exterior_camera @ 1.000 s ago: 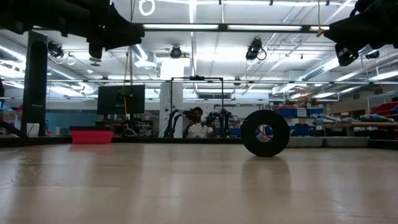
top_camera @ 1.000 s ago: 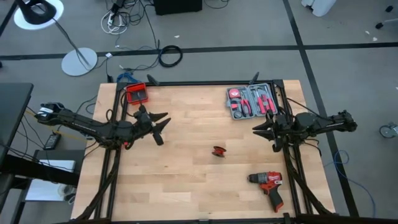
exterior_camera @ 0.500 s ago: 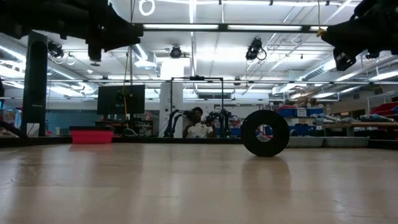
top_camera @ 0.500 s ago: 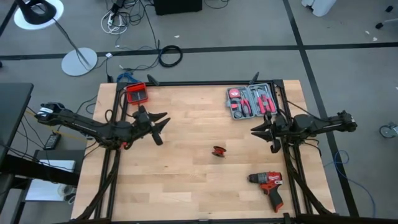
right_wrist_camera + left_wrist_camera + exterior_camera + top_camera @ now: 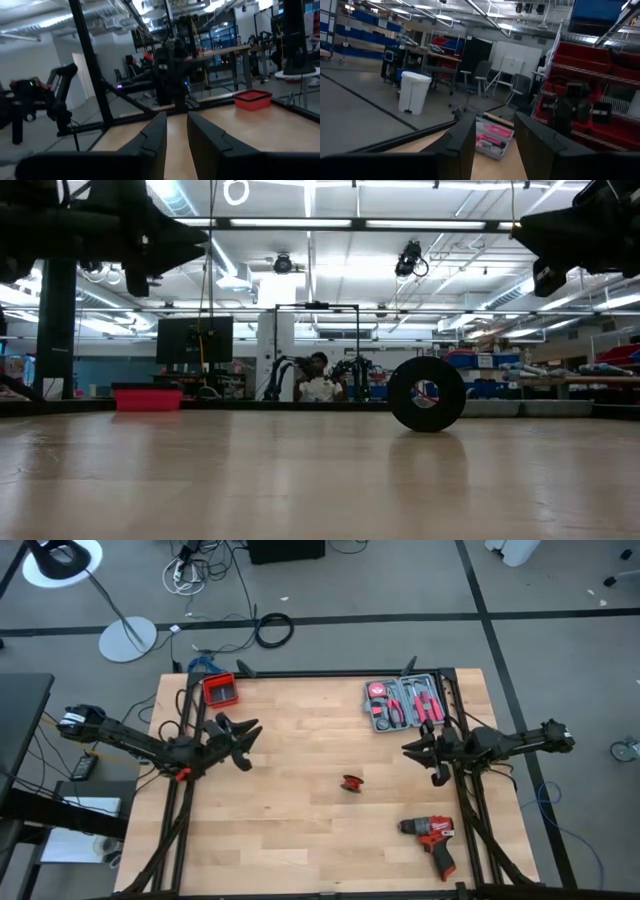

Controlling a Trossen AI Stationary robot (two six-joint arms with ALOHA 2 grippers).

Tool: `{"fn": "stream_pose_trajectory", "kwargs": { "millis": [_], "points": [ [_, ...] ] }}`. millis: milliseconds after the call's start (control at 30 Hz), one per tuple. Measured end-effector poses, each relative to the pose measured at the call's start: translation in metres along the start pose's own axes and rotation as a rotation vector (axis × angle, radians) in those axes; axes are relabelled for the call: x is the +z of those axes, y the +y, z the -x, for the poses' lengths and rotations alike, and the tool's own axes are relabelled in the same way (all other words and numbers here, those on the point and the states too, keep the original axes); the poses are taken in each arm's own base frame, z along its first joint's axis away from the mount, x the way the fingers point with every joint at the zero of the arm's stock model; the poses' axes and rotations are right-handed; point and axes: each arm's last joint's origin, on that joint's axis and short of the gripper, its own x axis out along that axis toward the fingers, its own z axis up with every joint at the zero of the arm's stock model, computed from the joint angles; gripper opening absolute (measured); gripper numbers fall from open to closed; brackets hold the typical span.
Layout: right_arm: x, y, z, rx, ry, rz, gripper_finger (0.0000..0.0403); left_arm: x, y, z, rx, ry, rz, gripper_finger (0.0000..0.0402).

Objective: Coil cords
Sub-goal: Return to Home Position

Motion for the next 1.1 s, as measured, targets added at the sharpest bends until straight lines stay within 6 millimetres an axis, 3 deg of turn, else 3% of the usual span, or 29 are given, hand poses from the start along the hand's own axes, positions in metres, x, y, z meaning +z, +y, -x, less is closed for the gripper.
{"fn": "stream_pose_trajectory", "kwargs": {
  "millis": [233, 667, 1100],
  "points": [
    [0.001, 0.000, 0.000, 0.002, -0.015, -0.003, 0.0076, -0.015, 0.011, 0.010, 0.011, 0.044, -0.043, 0.0138],
    [0.001, 0.000, 0.000, 0.002, -0.015, -0.003, 0.0077, 0.001, 0.013, 0.014, 0.000, -0.049, 0.045, 0.0138],
    [0.001, -0.001, 0.004, 0.000, -0.014, -0.003, 0.0077, 0.005, 0.022, 0.024, 0.002, 0.004, -0.003, 0.0138]
  ]
}}
